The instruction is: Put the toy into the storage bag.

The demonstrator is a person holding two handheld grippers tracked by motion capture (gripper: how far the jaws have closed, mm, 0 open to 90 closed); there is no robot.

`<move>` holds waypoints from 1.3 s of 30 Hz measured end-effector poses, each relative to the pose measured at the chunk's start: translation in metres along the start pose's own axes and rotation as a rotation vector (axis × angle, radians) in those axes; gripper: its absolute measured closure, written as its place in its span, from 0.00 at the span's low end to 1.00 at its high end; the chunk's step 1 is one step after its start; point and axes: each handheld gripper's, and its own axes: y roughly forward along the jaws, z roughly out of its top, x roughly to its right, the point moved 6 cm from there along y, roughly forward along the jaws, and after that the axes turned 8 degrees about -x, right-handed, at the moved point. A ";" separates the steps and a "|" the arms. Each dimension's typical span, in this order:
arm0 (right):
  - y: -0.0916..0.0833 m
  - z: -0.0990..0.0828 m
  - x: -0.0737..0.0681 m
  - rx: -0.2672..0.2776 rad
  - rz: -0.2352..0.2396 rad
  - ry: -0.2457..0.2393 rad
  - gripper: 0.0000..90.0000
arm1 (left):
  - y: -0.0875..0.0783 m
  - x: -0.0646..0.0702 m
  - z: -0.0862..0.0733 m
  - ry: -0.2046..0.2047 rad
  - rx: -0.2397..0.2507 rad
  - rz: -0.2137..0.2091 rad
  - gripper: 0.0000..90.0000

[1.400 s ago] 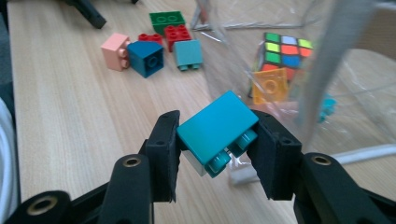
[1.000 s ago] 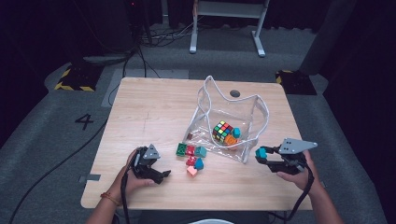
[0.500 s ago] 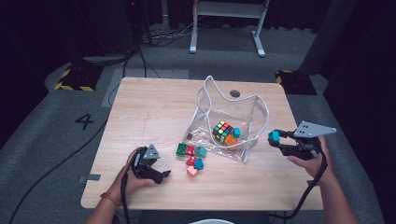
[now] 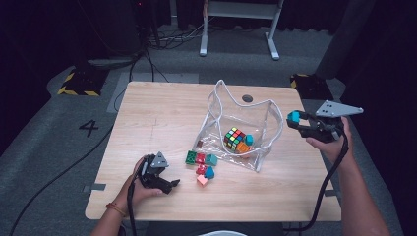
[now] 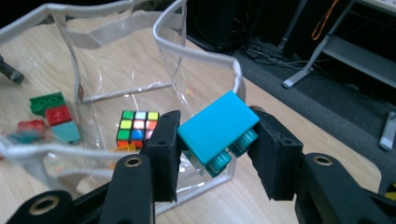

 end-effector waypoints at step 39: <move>0.095 0.069 -0.066 -0.210 0.197 -0.193 0.61 | 0.000 0.000 0.000 0.000 -0.001 0.000 0.05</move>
